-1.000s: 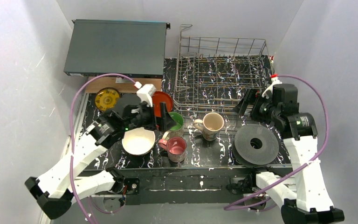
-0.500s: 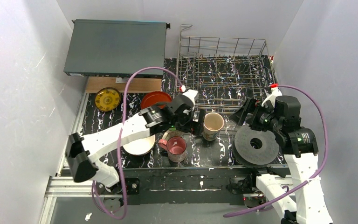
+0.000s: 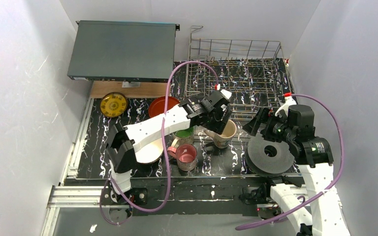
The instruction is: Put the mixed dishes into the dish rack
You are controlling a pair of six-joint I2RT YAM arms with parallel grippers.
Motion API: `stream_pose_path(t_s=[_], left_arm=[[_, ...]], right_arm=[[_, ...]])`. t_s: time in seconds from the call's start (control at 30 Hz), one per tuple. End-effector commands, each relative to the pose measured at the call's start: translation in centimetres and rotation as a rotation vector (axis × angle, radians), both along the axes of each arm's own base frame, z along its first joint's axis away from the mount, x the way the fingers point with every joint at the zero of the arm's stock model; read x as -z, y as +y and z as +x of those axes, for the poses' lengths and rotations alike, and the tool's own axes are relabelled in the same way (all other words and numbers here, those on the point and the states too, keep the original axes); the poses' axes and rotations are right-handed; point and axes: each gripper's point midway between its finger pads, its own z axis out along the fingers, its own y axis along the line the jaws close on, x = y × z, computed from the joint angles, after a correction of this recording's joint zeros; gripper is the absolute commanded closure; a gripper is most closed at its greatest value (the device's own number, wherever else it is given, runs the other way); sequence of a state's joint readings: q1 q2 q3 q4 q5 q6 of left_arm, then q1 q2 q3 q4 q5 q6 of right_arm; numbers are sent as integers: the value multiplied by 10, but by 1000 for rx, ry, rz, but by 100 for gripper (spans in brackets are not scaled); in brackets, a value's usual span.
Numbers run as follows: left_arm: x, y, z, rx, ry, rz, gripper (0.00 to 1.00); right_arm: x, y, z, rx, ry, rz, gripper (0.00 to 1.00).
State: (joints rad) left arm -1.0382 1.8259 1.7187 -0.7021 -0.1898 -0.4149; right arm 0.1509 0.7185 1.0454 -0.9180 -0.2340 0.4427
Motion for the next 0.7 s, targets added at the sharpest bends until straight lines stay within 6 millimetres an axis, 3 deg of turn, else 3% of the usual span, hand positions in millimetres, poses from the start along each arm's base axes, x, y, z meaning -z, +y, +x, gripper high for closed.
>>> stream_pose_path(t_s=[0.0, 0.2, 0.33, 0.67], left_arm=[[-7, 1, 8, 37, -45, 59, 36], [7, -13, 19, 57, -46, 101, 39], [20, -19, 24, 61, -45, 133, 50], [43, -24, 25, 63, -10, 158, 54]], right_arm=[[0, -2, 3, 4, -22, -10, 0], [3, -5, -1, 10, -22, -23, 0], [6, -9, -4, 21, -19, -42, 0], [16, -12, -9, 24, -4, -63, 0]])
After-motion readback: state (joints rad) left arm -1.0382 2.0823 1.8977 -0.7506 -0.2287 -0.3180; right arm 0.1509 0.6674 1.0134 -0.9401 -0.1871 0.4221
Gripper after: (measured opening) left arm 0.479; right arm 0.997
